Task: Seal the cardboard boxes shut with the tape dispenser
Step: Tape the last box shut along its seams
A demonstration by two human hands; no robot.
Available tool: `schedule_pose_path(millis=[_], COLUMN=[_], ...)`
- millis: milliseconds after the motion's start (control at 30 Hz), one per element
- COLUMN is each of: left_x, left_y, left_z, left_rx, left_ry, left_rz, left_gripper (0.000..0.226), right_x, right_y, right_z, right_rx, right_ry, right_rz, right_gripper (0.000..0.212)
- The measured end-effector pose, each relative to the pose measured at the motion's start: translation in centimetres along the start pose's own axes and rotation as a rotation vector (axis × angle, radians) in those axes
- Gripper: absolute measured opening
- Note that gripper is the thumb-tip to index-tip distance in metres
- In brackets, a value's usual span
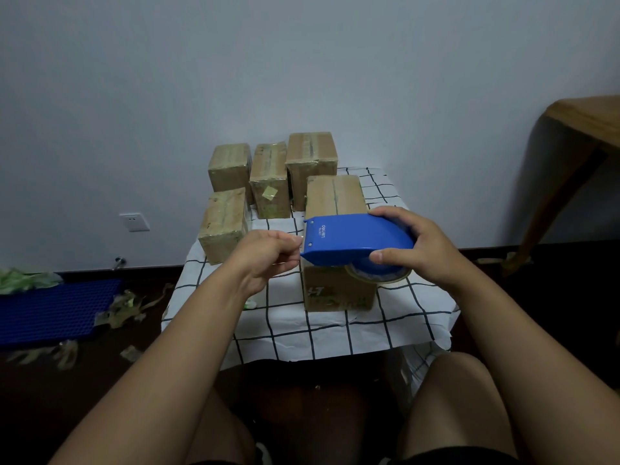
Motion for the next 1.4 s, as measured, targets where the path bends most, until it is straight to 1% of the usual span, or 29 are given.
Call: schedule_pose_path(millis=[200, 267, 400, 467, 533, 600, 867, 1000, 1167, 1400], left_x=[-0.5, -0.5, -1.0, -1.1, -1.1, -1.0, -0.3, -0.1, -0.1, 0.0], left_y=[1.4, 1.8, 2.2, 1.9, 1.2, 0.5, -1.7, -1.9, -1.9, -1.9], left_z=[1.4, 1.7, -0.6, -1.5, -1.4, -1.0, -0.1, 0.4, 0.8, 0.3], left_rx=[0.096, 0.117, 0.122, 0.122, 0.132, 0.141, 0.186, 0.220, 0.270, 0.320], left_ry=[0.006, 0.032, 0.146, 0.149, 0.139, 0.165, 0.220, 0.240, 0.272, 0.280], left_rz=[0.047, 0.060, 0.085, 0.080, 0.066, 0.059, 0.040, 0.042, 0.062, 0.015], left_gripper=[0.013, 0.014, 0.011, 0.008, 0.005, 0.004, 0.007, 0.007, 0.013, 0.012], right_x=[-0.8, -1.3, -3.2, -3.9, -3.9, -3.7, -3.3, -3.5, -3.5, -3.0], right_y=[-1.4, -1.7, -1.5, -1.0, -0.5, -0.2, 0.9, 0.7, 0.4, 0.2], right_z=[-1.7, -2.5, -5.4, -6.5, -6.6, -6.3, -6.9, -7.5, -7.7, -7.4], right_rx=[-0.066, -0.074, -0.126, -0.145, -0.156, -0.183, -0.275, -0.297, -0.319, -0.351], right_ry=[-0.003, 0.000, 0.042, 0.039, 0.011, -0.006, -0.045, -0.035, -0.025, -0.042], right_rz=[-0.010, -0.006, 0.018, 0.050, 0.065, 0.063, 0.112, 0.117, 0.117, 0.115], right_gripper=[0.059, 0.061, 0.057, 0.055, 0.055, 0.057, 0.052, 0.050, 0.050, 0.052])
Point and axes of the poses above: each hand's wrist, its own x-axis towards the middle knuckle, its own z-axis out of the palm, y = z × x, the point moved 9 cm from there along x, towards the middle knuckle, and after that the axes turned 14 degrees about -y, right-handed, at the moved point
